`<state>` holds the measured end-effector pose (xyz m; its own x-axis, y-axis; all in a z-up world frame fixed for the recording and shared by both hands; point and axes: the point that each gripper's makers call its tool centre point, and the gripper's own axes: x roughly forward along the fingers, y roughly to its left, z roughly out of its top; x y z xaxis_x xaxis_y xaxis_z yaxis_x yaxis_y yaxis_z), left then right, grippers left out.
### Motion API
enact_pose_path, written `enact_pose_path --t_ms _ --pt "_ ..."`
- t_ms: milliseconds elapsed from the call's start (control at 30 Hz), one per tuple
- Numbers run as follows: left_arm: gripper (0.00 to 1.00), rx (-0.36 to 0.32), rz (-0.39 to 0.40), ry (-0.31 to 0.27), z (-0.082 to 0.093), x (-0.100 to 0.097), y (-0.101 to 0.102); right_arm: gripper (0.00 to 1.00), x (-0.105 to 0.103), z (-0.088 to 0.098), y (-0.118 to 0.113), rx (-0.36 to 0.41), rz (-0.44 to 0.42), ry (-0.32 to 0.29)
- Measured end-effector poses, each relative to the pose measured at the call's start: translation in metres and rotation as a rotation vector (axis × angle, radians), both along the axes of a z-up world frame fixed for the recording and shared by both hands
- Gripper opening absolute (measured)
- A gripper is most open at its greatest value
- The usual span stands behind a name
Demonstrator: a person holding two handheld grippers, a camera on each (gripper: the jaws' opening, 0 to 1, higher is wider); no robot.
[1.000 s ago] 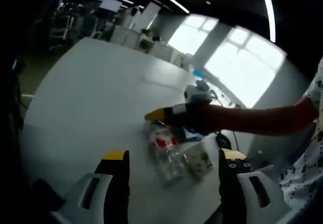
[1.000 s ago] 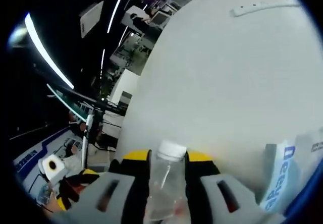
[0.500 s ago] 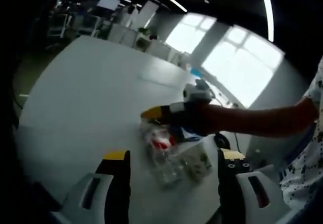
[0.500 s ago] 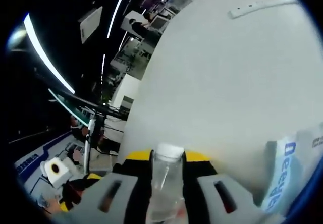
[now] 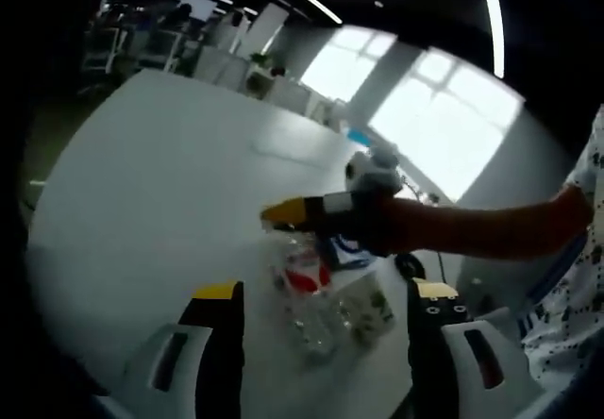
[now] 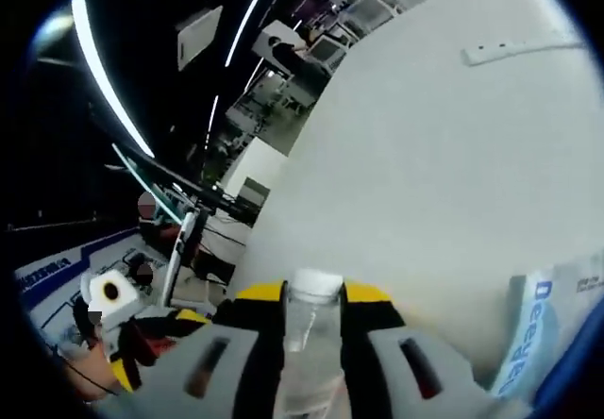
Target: Arrange the tabletop items into an orderly group along one side of the table until the central work area is clear of visible clutter.
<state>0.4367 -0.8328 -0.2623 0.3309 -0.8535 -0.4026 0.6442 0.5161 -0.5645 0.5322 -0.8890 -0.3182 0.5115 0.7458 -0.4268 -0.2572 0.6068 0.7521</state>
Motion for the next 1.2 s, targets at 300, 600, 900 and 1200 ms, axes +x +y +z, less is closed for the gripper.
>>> enact_pose_path --t_ms 300,600,900,1200 --pt "0.72 -0.02 -0.062 0.003 -0.009 0.012 -0.021 0.18 -0.013 0.023 0.009 -0.027 0.047 -0.101" --pt "0.71 -0.06 -0.13 0.03 -0.024 0.012 -0.041 0.18 -0.024 0.041 0.018 -0.054 0.085 -0.184" --pt "0.62 -0.093 -0.146 0.052 -0.037 0.01 -0.049 0.18 -0.023 0.045 0.016 -0.068 0.102 -0.227" --pt "0.6 -0.107 -0.173 0.061 -0.042 0.005 -0.056 0.18 -0.028 0.051 0.016 -0.079 0.112 -0.246"
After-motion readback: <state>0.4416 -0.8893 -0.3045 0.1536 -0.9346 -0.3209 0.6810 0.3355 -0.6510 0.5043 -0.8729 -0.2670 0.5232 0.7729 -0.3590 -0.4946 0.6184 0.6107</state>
